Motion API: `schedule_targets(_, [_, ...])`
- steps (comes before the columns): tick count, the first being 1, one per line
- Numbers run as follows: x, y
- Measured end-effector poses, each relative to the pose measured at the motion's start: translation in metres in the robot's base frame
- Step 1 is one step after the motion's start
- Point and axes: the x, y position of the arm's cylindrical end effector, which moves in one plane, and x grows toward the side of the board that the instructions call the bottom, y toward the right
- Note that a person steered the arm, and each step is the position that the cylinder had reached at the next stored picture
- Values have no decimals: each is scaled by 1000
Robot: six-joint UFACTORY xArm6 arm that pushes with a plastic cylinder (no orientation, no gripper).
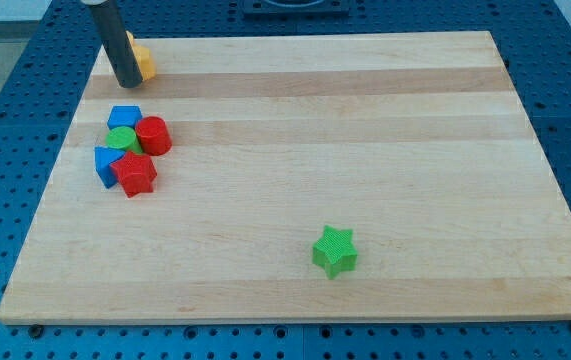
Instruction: Place the yellow hexagon vertically above the blue cube
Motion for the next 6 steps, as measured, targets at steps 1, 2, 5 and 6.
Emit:
schedule_targets(1, [-5,0])
schedule_targets(2, [-6,0])
schedule_targets(5, [-15,0])
schedule_targets(6, [17,0])
